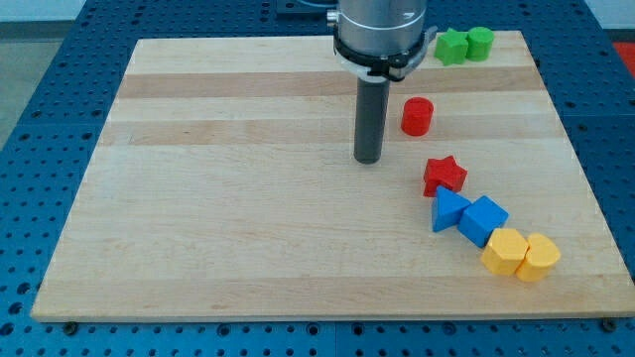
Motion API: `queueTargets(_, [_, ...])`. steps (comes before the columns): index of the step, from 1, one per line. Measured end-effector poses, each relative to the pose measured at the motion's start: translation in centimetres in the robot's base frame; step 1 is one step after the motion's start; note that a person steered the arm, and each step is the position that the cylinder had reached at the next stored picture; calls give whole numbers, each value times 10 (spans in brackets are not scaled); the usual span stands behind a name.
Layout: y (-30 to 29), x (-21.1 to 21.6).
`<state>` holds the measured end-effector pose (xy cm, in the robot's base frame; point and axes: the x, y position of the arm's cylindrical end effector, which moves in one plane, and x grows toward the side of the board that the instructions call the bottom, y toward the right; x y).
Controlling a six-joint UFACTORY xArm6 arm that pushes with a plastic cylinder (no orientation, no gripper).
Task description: Place the red circle vertically below the green circle
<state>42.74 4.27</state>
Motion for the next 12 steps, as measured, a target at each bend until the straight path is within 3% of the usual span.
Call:
queueTargets(2, [55, -48])
queueTargets(5, [138, -55])
queueTargets(10, [147, -133])
queueTargets(12, [148, -136])
